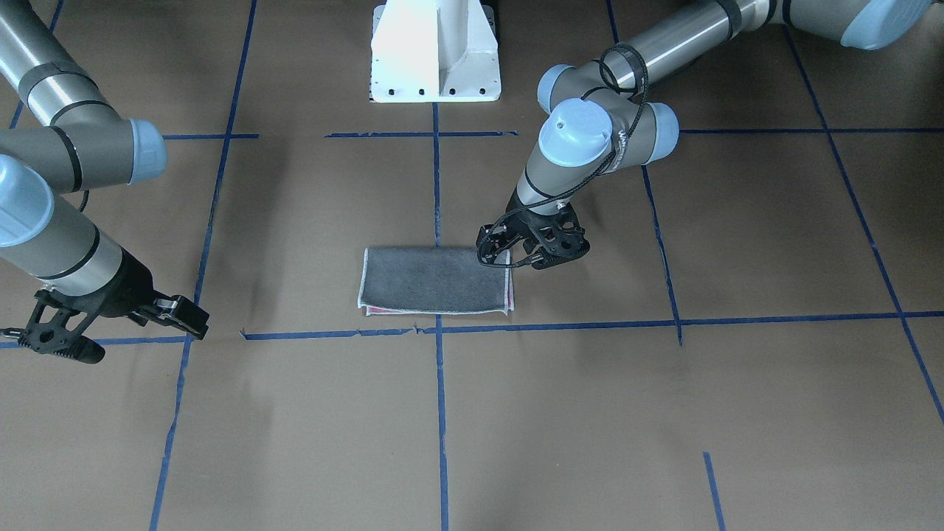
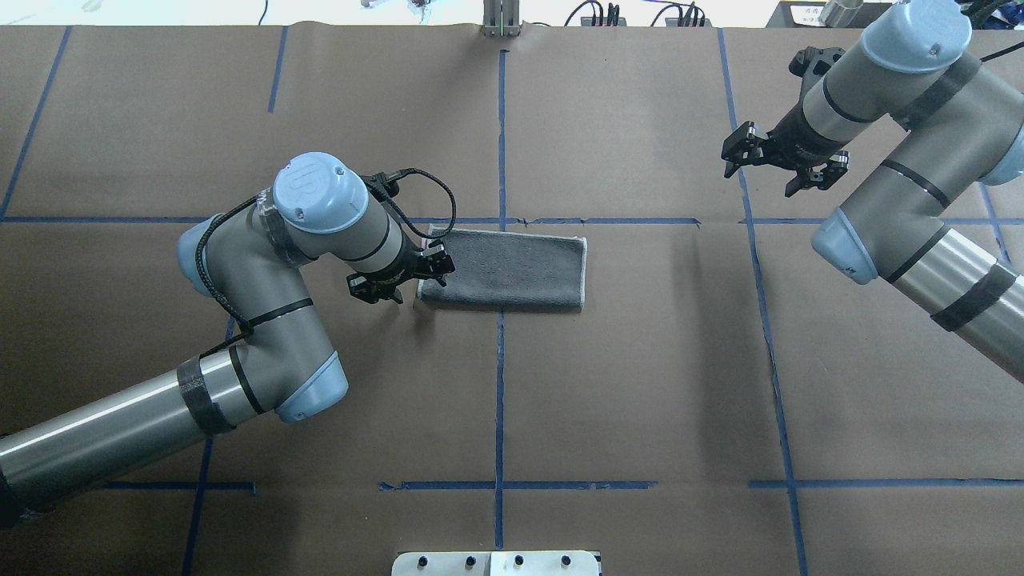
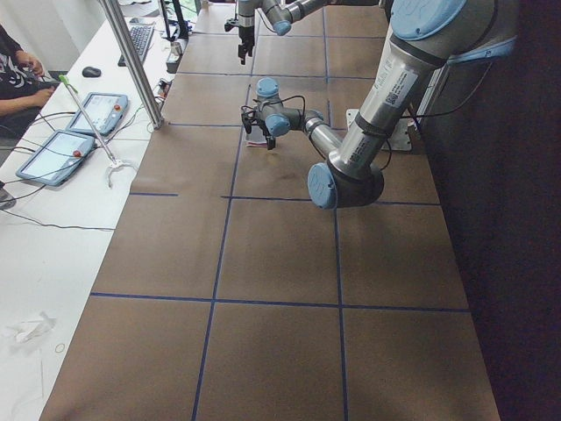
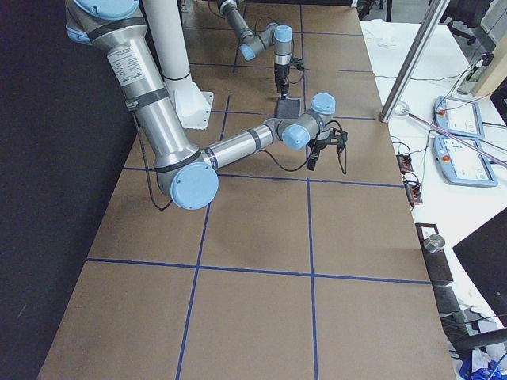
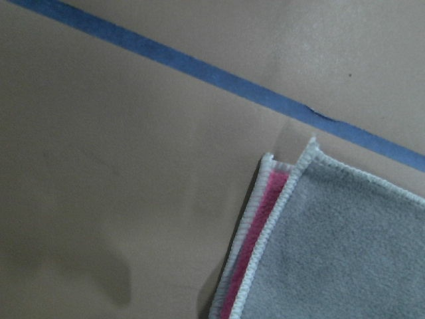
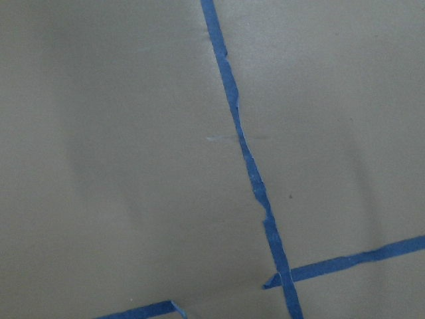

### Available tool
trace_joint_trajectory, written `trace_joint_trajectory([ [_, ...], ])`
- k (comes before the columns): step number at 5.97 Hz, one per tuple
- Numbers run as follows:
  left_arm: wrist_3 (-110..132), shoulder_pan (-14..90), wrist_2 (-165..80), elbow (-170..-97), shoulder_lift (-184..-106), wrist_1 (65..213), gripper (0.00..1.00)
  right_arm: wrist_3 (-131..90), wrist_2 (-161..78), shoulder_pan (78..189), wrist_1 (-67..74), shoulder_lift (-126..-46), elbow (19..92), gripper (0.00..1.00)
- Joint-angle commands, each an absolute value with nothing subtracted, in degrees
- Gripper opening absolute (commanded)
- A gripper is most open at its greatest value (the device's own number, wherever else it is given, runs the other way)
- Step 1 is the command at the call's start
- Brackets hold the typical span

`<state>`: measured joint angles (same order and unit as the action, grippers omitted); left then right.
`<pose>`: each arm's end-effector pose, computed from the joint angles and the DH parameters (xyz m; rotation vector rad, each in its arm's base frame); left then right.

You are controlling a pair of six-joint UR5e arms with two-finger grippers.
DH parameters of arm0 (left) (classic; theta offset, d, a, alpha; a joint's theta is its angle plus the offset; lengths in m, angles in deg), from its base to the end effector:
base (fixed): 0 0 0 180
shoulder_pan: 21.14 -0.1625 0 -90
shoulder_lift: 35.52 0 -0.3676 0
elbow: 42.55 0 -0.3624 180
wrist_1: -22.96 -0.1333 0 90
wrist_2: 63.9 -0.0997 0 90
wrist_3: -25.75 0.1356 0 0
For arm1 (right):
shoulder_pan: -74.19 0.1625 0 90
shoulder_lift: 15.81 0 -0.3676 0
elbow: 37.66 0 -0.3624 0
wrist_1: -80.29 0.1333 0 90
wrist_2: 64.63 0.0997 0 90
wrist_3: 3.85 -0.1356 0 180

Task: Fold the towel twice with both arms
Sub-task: 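Grasp the folded strip's end nearest the left gripper with the left gripper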

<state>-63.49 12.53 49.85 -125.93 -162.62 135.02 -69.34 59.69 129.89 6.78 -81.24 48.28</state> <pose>0.5333 -0.4498 0.2682 -0.1006 0.9804 -0.3375 -0.3133 -0.5602 0.3993 -0.0387 -0.8535 0.3177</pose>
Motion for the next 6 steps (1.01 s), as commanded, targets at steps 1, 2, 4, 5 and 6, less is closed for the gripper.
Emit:
trace_joint_trajectory([
  [1, -63.5, 12.1, 49.8, -125.5, -162.9, 135.3, 0.58, -69.3, 59.7, 129.8, 6.8, -81.3, 48.2, 1.0],
  [2, -63.5, 12.0, 49.8, -125.5, -163.0, 135.3, 0.54, -69.3, 59.6, 129.8, 6.8, -81.2, 48.2, 1.0],
  [4, -63.9, 11.7, 49.8, -125.5, -163.0, 135.2, 0.46, -69.3, 59.5, 129.7, 6.8, -80.8, 48.2, 1.0],
  [5, -64.0, 11.7, 49.8, -125.5, -163.0, 135.1, 0.36, -69.3, 59.6, 129.8, 6.8, -80.8, 48.2, 1.0],
  [6, -64.0, 11.7, 49.8, -125.5, -163.0, 135.0, 0.25, -69.3, 59.6, 129.8, 6.8, -80.8, 48.3, 1.0],
])
